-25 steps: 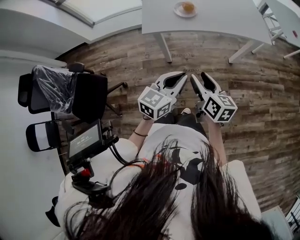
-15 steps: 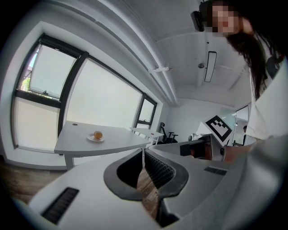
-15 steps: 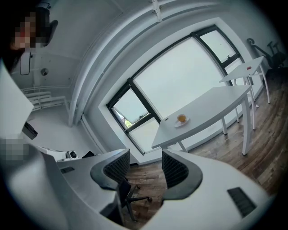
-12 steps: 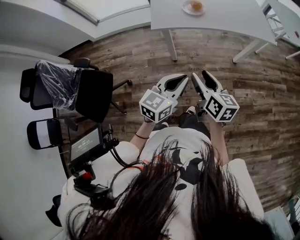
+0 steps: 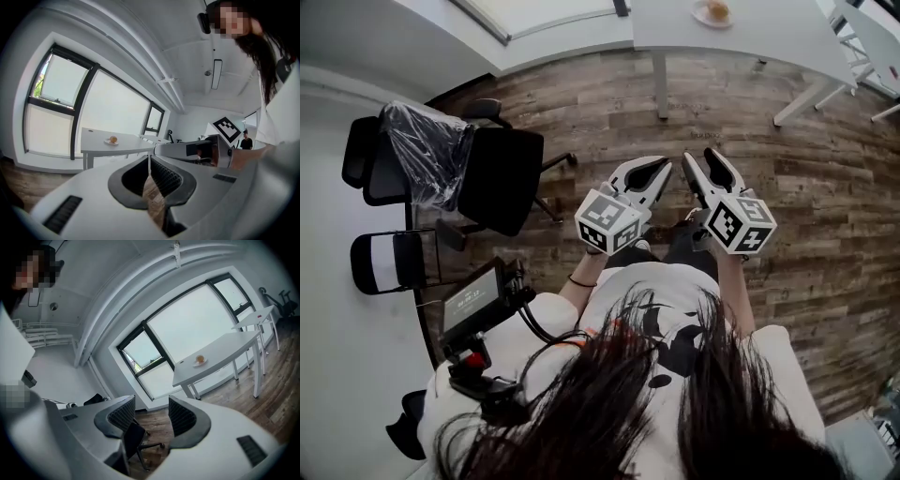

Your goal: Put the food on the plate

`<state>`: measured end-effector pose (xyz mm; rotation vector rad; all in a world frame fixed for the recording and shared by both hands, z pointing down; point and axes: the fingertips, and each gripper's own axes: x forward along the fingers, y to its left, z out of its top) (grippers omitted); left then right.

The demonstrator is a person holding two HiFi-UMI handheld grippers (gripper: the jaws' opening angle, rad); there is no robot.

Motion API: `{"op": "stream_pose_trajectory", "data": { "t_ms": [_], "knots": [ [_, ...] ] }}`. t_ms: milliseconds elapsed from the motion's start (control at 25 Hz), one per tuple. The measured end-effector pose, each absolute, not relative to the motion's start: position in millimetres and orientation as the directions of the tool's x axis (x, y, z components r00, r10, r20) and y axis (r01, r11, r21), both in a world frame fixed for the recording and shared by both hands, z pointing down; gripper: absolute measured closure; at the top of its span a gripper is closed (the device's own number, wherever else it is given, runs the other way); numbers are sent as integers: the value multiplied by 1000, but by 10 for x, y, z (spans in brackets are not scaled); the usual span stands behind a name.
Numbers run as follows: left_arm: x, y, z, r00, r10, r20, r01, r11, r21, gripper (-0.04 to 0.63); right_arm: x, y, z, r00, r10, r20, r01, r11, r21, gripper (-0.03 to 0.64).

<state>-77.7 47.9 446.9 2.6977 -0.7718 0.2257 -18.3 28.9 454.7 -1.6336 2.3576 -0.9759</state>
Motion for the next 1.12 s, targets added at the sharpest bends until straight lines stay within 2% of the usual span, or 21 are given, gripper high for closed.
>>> {"op": "stream_pose_trajectory", "data": {
  "t_ms": [200, 400, 1120],
  "knots": [
    [-1253, 1004, 4422, 858, -470, 209, -512, -816, 268, 589, -727, 861, 4467, -400, -879, 260, -820, 217, -529, 384],
    [-1429, 1348, 4366, 878, -444, 179, -478, -838, 264, 589, -952, 1242, 4418, -372, -889, 267, -843, 203, -499, 385],
    [-1344, 1351, 4253, 897, -416, 150, -441, -866, 234, 589, -858, 1304, 4354, -327, -905, 272, -873, 179, -453, 385]
  ]
}}
